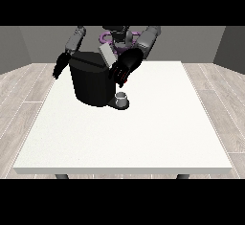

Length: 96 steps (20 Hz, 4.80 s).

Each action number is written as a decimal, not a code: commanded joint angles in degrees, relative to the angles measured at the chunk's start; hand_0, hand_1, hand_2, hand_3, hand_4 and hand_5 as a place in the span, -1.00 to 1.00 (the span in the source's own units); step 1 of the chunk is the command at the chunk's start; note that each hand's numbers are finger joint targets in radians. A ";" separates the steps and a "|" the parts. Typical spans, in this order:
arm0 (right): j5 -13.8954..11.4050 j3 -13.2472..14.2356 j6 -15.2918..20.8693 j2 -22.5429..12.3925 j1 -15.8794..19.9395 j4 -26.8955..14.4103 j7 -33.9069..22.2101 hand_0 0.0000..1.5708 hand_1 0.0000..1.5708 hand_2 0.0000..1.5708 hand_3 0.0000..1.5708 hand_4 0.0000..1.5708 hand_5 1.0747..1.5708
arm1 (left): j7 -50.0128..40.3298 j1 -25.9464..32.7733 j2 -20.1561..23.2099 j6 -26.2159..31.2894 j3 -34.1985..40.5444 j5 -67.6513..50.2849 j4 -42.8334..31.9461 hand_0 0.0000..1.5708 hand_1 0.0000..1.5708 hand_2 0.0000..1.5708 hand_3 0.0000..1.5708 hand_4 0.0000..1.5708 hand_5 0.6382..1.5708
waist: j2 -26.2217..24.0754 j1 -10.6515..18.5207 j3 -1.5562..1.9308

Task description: Insert the coffee pod into the coffee machine and close the lid

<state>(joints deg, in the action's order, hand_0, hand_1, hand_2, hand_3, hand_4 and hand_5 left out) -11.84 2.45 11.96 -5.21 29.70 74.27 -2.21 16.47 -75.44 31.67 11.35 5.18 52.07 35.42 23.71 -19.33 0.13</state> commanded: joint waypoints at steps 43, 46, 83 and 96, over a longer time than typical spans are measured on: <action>7.82 4.27 -12.12 -6.34 -12.94 0.00 -1.30 -1.00 -1.00 -1.00 -1.00 -1.00 1.00 | -1.81 47.61 -31.62 7.02 13.10 -33.83 9.85 -1.00 -1.00 -1.00 -1.00 -0.45 1.00 | -40.50 29.49 -0.11; 7.60 5.01 -8.03 -3.93 -7.99 -2.28 -4.46 -1.00 -1.00 -1.00 -1.00 -1.00 1.00 | -3.35 48.23 -31.64 7.64 10.37 -36.67 12.51 -1.00 -1.00 -1.00 -1.00 -0.51 1.00 | -38.09 31.09 -0.11; 11.55 4.15 -11.68 -3.99 15.91 -17.22 -3.46 -1.00 -1.00 -1.00 -1.00 -0.84 1.00 | -9.74 60.68 -27.38 0.79 2.75 -44.53 44.28 -1.00 -1.00 -1.00 -1.00 -0.56 1.00 | -19.47 28.61 -0.14; 7.84 -0.15 -11.13 -1.45 20.44 -16.22 -3.25 -1.00 -1.00 -1.00 -1.00 -1.00 1.00 | -11.33 59.51 -26.94 1.76 1.72 -45.21 45.02 -1.00 -1.00 -1.00 -1.00 -0.58 1.00 | -18.30 31.62 -0.14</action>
<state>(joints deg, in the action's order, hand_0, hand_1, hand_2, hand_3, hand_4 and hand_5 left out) -3.02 5.44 1.29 -10.31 46.92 56.72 -8.17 4.96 -14.90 4.90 13.75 6.89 6.62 81.11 5.05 10.91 0.49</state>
